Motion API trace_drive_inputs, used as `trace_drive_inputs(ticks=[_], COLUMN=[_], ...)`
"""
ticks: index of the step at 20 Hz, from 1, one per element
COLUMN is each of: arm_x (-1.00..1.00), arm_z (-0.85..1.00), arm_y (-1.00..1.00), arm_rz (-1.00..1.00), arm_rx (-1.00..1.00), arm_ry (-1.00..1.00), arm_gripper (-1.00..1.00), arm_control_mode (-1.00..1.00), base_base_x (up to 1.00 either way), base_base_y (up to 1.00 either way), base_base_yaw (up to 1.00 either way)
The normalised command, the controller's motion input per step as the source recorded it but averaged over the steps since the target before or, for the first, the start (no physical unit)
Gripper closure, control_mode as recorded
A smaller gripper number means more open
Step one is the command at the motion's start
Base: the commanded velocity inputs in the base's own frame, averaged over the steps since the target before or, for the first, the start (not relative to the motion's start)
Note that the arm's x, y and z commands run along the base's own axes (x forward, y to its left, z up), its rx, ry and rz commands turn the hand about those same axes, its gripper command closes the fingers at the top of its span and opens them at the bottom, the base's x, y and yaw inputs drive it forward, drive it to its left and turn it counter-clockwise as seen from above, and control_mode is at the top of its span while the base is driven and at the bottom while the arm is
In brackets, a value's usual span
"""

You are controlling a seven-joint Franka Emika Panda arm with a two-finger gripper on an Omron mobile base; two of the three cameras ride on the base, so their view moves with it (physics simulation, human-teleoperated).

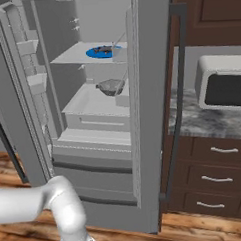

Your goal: Retrieve the fish from the fridge and place it on the saucepan with marinade on the stove.

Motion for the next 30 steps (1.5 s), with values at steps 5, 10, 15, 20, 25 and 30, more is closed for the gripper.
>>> trace_drive_inputs(ticks=[5, 10, 15, 20, 25, 30], arm_x=[-0.99, -0.88, -0.24, 0.57, 0.40, 0.48], arm_z=[0.00, 0.00, 0.00, 0.00, -0.21, -0.20], arm_y=[-0.76, -1.00, -0.82, -0.70, -0.38, -0.39], arm_rz=[-0.03, 0.00, 0.05, 0.08, 0.11, 0.03], arm_rx=[0.03, 0.15, 0.29, 0.54, 0.57, 0.67], arm_ry=[0.03, 0.08, 0.03, 0.00, 0.00, 0.00], arm_gripper=[-1.00, -1.00, -1.00, -1.00, -1.00, -1.00], arm_control_mode=[-1.00, -1.00, -1.00, -1.00, -1.00, -1.00], base_base_x=[0.00, 0.00, 0.00, 0.00, 0.00, 0.00], base_base_y=[0.00, 0.00, 0.00, 0.00, 0.00, 0.00], base_base_yaw=[0.00, 0.00, 0.00, 0.00, 0.00, 0.00])
